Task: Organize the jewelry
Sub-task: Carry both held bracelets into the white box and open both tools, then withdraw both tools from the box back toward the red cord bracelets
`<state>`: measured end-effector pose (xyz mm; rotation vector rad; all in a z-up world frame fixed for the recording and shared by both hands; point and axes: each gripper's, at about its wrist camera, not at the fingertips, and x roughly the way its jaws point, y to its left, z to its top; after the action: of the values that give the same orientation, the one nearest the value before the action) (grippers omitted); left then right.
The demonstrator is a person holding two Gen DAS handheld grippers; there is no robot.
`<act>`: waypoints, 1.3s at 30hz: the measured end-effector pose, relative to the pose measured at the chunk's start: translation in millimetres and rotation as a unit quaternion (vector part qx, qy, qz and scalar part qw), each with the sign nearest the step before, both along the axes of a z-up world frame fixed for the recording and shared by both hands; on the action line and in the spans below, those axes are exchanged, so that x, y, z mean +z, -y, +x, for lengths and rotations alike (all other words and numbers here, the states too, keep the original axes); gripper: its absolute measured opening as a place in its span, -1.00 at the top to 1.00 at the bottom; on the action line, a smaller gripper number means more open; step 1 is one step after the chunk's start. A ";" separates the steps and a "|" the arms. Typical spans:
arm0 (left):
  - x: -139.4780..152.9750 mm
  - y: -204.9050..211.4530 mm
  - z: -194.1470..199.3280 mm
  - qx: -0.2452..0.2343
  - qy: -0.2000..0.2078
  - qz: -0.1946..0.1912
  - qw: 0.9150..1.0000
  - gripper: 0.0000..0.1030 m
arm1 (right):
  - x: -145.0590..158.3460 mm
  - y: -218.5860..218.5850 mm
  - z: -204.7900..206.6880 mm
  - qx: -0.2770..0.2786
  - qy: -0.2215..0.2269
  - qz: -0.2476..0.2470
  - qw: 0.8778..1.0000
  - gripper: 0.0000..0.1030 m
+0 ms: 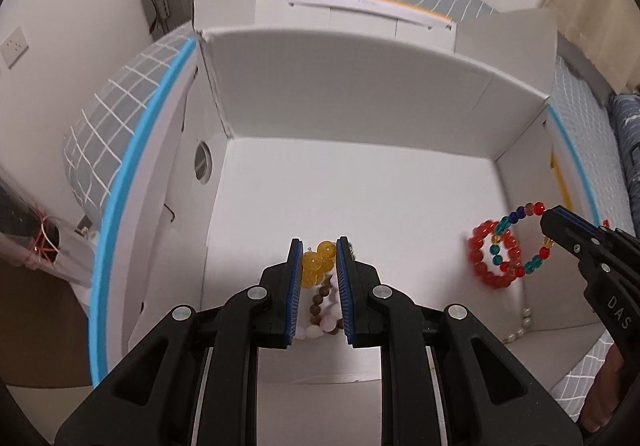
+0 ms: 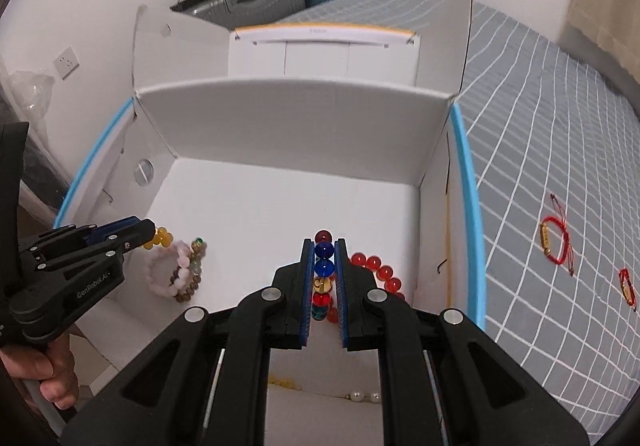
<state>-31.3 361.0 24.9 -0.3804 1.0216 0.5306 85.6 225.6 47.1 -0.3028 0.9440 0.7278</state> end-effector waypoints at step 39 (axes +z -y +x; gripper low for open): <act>48.0 38.0 10.8 -0.008 0.051 0.069 0.996 -0.89 | 33.1 64.4 3.5 -0.048 0.062 0.031 0.996 -0.85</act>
<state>-20.5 322.9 73.0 -0.2747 0.8837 0.5583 89.1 161.1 80.2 -0.2431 0.8117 0.6420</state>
